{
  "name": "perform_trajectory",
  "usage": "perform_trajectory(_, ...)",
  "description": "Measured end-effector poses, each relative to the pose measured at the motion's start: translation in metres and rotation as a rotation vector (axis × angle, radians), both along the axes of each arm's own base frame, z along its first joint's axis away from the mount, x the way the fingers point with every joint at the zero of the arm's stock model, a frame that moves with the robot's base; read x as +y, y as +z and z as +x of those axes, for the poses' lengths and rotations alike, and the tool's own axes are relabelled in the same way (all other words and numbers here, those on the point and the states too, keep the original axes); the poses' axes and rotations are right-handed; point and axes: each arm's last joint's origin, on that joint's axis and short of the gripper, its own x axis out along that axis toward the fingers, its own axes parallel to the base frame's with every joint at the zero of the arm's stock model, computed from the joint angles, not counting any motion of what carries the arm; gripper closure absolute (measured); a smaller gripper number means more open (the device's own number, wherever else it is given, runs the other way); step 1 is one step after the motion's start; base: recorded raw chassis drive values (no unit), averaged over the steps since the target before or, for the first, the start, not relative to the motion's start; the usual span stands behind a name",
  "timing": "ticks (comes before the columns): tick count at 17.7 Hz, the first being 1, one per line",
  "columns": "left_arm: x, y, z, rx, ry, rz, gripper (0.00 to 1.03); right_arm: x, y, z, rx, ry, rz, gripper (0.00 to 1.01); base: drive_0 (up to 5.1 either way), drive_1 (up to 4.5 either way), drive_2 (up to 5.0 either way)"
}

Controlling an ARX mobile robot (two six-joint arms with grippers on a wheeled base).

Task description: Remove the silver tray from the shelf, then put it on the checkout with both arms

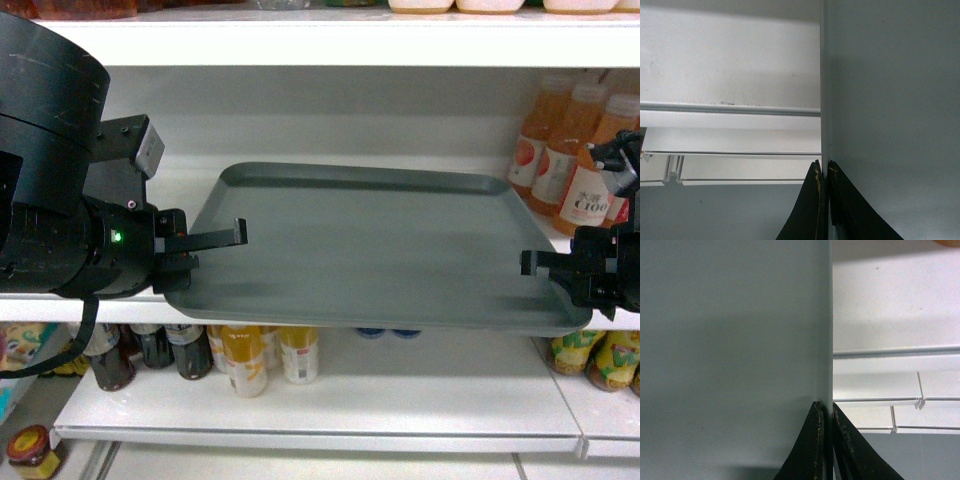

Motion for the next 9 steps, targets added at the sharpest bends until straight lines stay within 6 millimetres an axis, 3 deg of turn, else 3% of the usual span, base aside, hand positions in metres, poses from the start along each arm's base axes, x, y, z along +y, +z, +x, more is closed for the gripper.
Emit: perform_trajectory(9, -0.0002, 0.0000, 0.0000, 0.000, 0.000, 0.000, 1.00, -0.0002, 0.0004, -0.0001, -0.001, -0.001, 0.000, 0.99, 0.0, 0.00, 0.0)
